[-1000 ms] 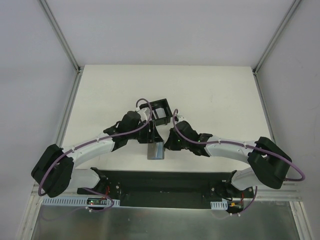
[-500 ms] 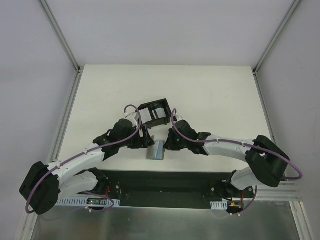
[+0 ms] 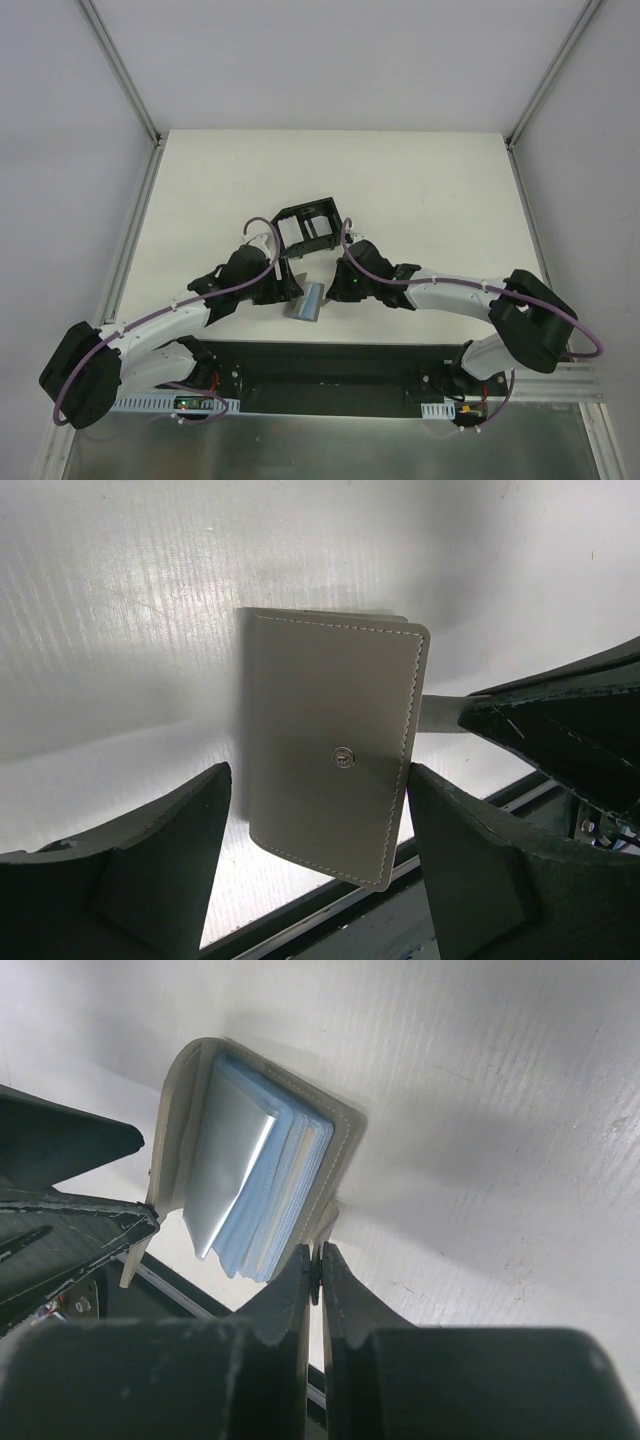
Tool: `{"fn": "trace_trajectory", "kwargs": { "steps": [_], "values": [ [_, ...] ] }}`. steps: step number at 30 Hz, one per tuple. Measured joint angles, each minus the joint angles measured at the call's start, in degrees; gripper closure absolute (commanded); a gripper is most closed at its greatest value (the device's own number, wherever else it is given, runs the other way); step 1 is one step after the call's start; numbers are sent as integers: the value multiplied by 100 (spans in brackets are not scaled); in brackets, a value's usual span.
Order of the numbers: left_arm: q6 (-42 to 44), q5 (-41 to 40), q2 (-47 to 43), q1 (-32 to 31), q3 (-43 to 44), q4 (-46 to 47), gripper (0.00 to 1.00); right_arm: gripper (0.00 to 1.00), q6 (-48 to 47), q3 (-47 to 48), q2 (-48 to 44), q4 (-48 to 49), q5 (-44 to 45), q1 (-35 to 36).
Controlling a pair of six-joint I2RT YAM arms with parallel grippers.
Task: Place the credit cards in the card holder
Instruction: Close the card holder at the center of the board.
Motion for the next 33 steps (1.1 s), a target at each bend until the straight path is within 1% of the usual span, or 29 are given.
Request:
{"fn": "trace_trajectory", "kwargs": {
  "steps": [3, 7, 12, 18, 21, 24, 27, 30, 33],
  "values": [
    [42, 63, -85, 17, -52, 17, 30, 94, -2, 0, 2, 0, -20, 0],
    [133, 385, -13, 74, -39, 83, 27, 94, -4, 9, 11, -2, -28, -9],
    [238, 649, -20, 116, -37, 173, 26, 94, -22, 66, 109, -9, -39, -11],
    [308, 774, -518, 264, -37, 170, 28, 94, -42, 68, 109, -17, -42, -13],
    [319, 708, -892, 313, -26, 83, 33, 94, -42, 68, 109, -17, -42, -13],
    [304, 490, -1119, 452, 17, -201, 44, 94, -44, 68, 109, -20, -42, -17],
    [245, 249, -1235, 752, 20, -579, 53, 94, -46, 70, 109, -35, -42, -22],
    [140, 140, -1311, 1047, -31, -809, 56, 94, -50, 72, 109, -44, -44, -24],
    [81, 133, -1263, 1126, -107, -883, 59, 94, -59, 76, 114, -44, -55, -24]
  ]
}}
